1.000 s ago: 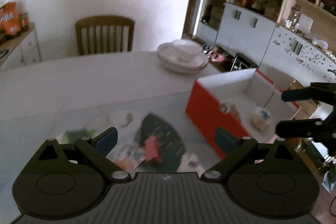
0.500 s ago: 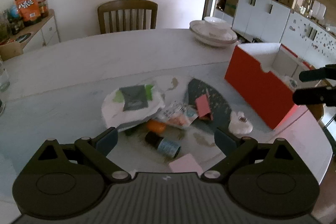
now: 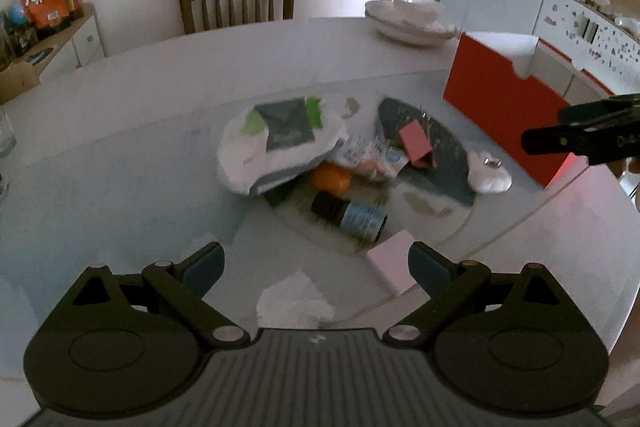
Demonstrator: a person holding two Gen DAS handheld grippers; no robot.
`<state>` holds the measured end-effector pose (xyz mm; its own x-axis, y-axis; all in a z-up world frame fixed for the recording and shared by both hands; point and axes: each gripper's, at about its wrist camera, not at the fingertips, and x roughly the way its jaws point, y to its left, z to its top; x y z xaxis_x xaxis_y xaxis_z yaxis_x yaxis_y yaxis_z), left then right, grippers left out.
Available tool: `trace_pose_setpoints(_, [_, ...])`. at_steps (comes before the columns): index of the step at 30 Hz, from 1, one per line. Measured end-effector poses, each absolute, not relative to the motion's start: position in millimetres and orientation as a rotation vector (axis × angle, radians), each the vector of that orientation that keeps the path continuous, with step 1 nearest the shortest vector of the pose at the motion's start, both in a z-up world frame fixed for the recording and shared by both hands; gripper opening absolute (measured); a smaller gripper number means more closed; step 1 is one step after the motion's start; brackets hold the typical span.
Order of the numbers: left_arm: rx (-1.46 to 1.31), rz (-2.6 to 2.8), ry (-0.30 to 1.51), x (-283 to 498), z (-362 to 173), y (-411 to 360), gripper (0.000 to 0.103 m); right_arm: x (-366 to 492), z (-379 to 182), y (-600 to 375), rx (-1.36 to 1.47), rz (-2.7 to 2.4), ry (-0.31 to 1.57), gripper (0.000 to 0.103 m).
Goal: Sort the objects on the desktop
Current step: 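Withdraw both tools from the box back over the table, then grasp the white tissue with left tool while right grasps the white plush toy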
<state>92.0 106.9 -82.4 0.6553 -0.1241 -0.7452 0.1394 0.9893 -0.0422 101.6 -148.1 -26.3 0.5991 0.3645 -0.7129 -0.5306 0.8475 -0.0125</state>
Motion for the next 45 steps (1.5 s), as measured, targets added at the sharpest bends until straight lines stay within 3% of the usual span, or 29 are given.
trace_pose_setpoints(10, [0.055, -0.2, 0.888, 87.6, -110.9, 116.5, 0.099, 115.3, -68.0, -131.6, -0.283, 0.441, 0.812, 0.096])
trace_pose_setpoints(24, [0.043, -0.208, 0.895, 86.5, -126.8, 118.7, 0.098, 121.0, -100.4, -114.4, -0.291, 0.382, 0.854, 0.079])
trace_pose_setpoints(30, [0.046, -0.217, 0.902, 86.6, -127.3, 116.5, 0.09, 128.1, -108.7, -116.9, -0.243, 0.34, 0.885, 0.073])
trace_pose_setpoints(34, [0.059, -0.217, 0.905, 86.0, -127.5, 114.9, 0.071, 130.7, -111.8, -117.6, -0.234, 0.336, 0.898, 0.064])
trace_pose_setpoints(37, [0.056, -0.208, 0.921, 87.0, -130.1, 115.4, 0.064, 132.0, -113.6, -118.5, -0.225, 0.331, 0.906, 0.062])
trace_pose_setpoints(41, [0.053, -0.197, 0.922, 86.6, -130.5, 117.1, 0.06, 132.1, -113.2, -118.0, -0.225, 0.34, 0.907, 0.053])
trace_pose_setpoints(45, [0.062, -0.182, 0.923, 87.2, -131.0, 116.6, 0.056, 132.1, -111.4, -116.9, -0.235, 0.349, 0.907, 0.053])
